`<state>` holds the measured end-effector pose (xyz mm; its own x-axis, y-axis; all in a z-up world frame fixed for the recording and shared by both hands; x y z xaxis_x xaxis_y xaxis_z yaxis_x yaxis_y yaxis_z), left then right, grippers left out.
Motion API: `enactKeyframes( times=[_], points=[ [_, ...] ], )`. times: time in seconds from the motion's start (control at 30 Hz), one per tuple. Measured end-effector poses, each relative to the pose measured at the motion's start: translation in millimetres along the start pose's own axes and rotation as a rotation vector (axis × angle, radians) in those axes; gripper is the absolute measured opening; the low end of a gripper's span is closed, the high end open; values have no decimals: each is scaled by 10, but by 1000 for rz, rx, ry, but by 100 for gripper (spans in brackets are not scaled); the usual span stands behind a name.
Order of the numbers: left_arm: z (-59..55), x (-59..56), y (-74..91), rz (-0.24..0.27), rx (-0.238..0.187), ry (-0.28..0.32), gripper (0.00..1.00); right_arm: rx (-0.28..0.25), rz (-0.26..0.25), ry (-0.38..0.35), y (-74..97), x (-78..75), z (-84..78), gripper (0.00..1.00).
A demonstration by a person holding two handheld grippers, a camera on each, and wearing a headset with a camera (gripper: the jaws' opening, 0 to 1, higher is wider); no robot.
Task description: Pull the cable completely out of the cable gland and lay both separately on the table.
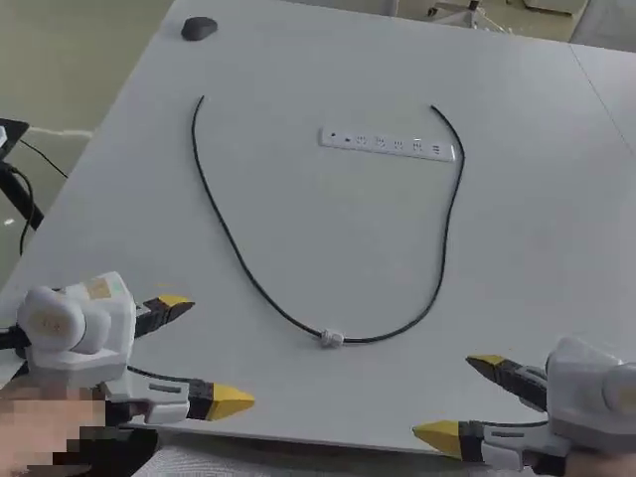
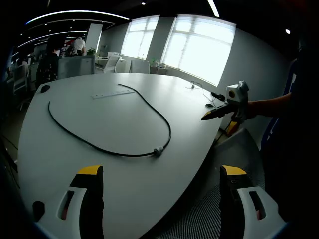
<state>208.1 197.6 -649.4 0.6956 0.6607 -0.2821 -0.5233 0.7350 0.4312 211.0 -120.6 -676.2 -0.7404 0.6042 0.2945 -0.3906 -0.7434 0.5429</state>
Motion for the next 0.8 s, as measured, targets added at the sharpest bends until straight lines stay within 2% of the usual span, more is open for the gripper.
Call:
enactKeyframes(
  times=[0.37, 0.57, 0.8],
  points=[
    [-28, 18, 3, 13, 17, -11, 97, 8, -1, 10, 18, -29, -15, 88],
    [-28, 22, 13, 23, 22, -3, 98, 12, 1, 25, 37, -30, -19, 91],
    [-78, 7, 10, 20, 44, 9, 98, 15, 9, 33, 22, -50, -14, 94]
  ],
)
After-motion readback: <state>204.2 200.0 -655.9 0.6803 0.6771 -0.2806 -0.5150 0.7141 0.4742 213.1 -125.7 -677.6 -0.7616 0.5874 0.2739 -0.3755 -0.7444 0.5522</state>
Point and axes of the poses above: the centre of the closed fingertips' face, and the gripper's own axes: y roughly backward along the fingers, x roughly to its left, z roughly out of its top, the point moved 5 cm from there along y, roughly backward along the fingers, and after that the axes turned 5 degrees about -x, right-handed, at the moved point
